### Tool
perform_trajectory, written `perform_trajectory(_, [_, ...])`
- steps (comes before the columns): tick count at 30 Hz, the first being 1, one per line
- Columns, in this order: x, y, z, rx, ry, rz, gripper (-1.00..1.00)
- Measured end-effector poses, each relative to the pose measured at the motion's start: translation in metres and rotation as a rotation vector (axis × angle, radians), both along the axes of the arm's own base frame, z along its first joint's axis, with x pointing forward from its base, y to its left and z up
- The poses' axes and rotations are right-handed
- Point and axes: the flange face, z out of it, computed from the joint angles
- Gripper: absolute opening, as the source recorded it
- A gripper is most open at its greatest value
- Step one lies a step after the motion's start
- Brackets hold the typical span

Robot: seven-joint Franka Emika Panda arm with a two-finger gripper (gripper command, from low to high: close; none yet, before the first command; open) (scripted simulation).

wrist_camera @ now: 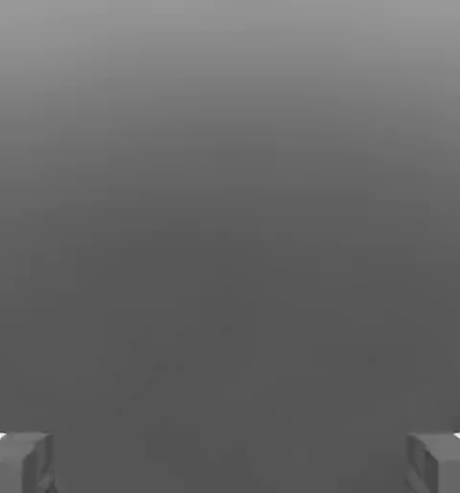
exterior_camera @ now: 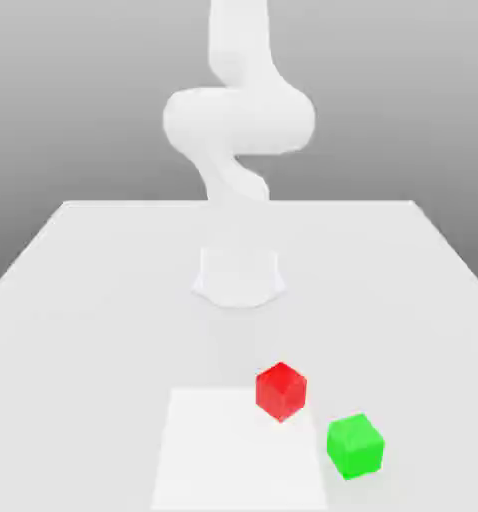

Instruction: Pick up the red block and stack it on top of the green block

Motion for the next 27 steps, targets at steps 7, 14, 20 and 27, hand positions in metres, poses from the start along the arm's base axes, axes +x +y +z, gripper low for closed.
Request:
perform_trajectory(7, [0.046,0.024,-0.174,-0.112,0.254,0.213,0.0])
perform_trajectory(14, [0.015,0.046,-0.351,-0.208,0.517,0.467,0.0])
perform_trajectory(20, [-0.035,0.055,-0.475,-0.259,0.682,0.646,0.0])
perform_trajectory(27, [-0.039,0.053,-0.516,-0.258,0.689,0.646,-1.0])
